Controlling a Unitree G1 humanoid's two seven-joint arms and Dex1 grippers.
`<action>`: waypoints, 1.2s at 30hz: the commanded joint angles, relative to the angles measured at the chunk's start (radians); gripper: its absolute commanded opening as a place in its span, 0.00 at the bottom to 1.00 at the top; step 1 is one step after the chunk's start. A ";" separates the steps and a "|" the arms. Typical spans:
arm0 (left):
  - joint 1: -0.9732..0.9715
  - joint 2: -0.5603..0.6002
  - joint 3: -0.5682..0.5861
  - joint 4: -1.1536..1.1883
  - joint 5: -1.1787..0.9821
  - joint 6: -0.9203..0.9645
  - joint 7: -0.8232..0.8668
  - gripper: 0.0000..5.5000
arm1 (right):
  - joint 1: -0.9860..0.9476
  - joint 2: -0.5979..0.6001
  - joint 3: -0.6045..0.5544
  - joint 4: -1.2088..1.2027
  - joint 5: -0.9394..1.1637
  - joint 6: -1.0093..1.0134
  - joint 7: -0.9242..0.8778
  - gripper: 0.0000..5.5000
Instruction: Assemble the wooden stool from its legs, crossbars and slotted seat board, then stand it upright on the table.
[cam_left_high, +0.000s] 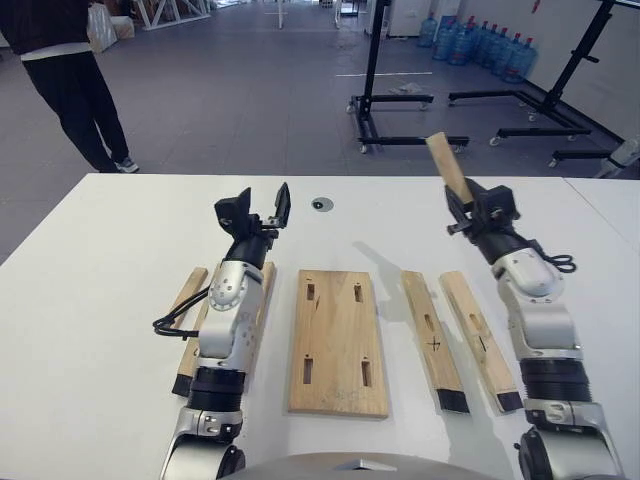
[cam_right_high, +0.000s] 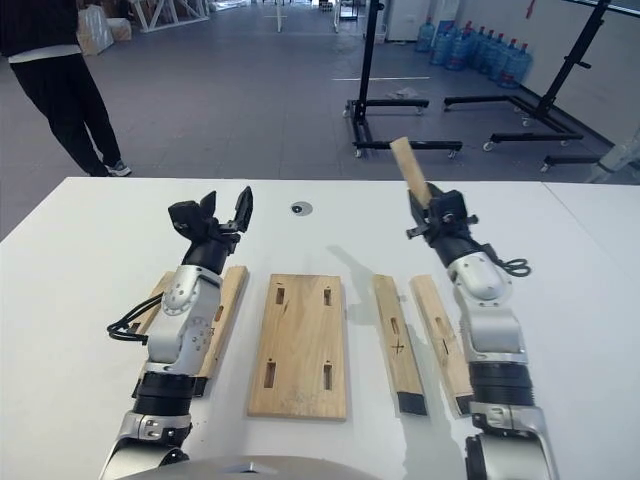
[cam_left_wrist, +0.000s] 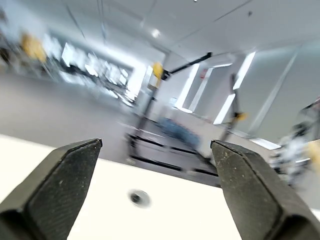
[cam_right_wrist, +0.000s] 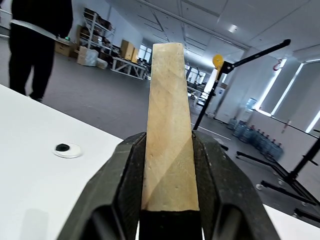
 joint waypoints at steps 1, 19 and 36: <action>-0.014 -0.066 0.068 -0.016 -0.424 0.248 -0.214 0.73 | 0.033 0.075 0.170 -0.108 -0.030 -0.037 0.067 0.23; 0.013 -0.071 0.056 -0.038 -0.634 0.450 -0.265 0.51 | 0.072 0.049 0.272 -0.325 0.161 0.283 0.292 0.23; 0.043 0.009 -0.031 -0.150 -0.525 0.458 -0.346 0.14 | 0.084 -0.051 0.261 -0.367 0.102 0.238 0.331 0.23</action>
